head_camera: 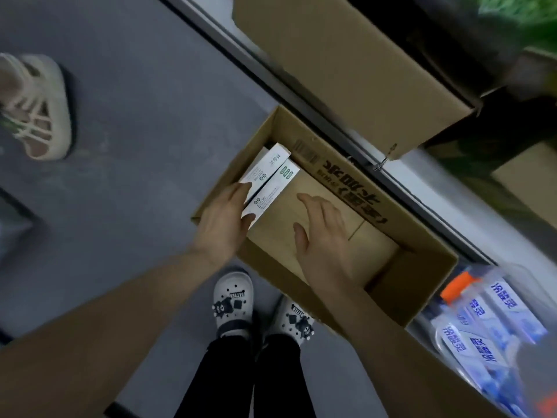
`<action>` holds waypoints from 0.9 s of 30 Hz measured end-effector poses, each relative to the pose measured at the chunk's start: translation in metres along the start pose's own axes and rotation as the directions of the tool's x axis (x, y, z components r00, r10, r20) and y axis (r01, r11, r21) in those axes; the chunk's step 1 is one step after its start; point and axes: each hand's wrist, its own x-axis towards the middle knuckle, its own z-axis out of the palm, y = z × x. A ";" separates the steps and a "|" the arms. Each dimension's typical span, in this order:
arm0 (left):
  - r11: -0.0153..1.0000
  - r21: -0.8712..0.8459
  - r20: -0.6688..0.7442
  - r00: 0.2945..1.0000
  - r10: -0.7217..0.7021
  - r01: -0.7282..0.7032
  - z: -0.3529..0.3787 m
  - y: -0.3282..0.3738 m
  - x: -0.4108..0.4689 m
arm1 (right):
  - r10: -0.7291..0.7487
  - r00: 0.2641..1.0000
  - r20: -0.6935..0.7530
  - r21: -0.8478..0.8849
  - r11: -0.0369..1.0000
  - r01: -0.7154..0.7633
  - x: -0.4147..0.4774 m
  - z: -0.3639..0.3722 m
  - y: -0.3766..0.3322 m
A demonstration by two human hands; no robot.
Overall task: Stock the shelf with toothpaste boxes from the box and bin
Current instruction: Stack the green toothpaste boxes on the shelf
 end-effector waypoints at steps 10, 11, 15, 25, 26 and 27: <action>0.994 0.094 0.043 0.997 -0.062 0.058 0.086 -0.045 0.073 | 0.044 0.997 0.057 -0.025 0.999 -0.042 0.031 0.090 0.067; 0.993 0.096 0.040 0.997 -0.071 0.066 0.092 -0.048 0.077 | 0.050 0.997 0.058 -0.025 0.998 -0.049 0.032 0.096 0.072; 0.988 0.104 0.030 0.993 -0.116 0.112 0.112 -0.064 0.090 | 0.081 0.995 0.065 -0.028 0.996 -0.079 0.037 0.115 0.087; 0.983 -0.018 0.014 0.983 -0.182 0.182 0.118 -0.068 0.095 | 0.075 0.995 0.063 0.026 0.997 -0.077 0.057 0.136 0.097; 0.981 -0.036 0.018 0.981 -0.191 0.191 0.115 -0.067 0.093 | 0.067 0.995 0.071 0.025 0.997 -0.069 0.059 0.137 0.096; 0.979 -0.053 0.019 0.981 -0.195 0.196 0.113 -0.066 0.092 | 0.053 0.995 0.080 0.018 0.998 -0.054 0.061 0.138 0.098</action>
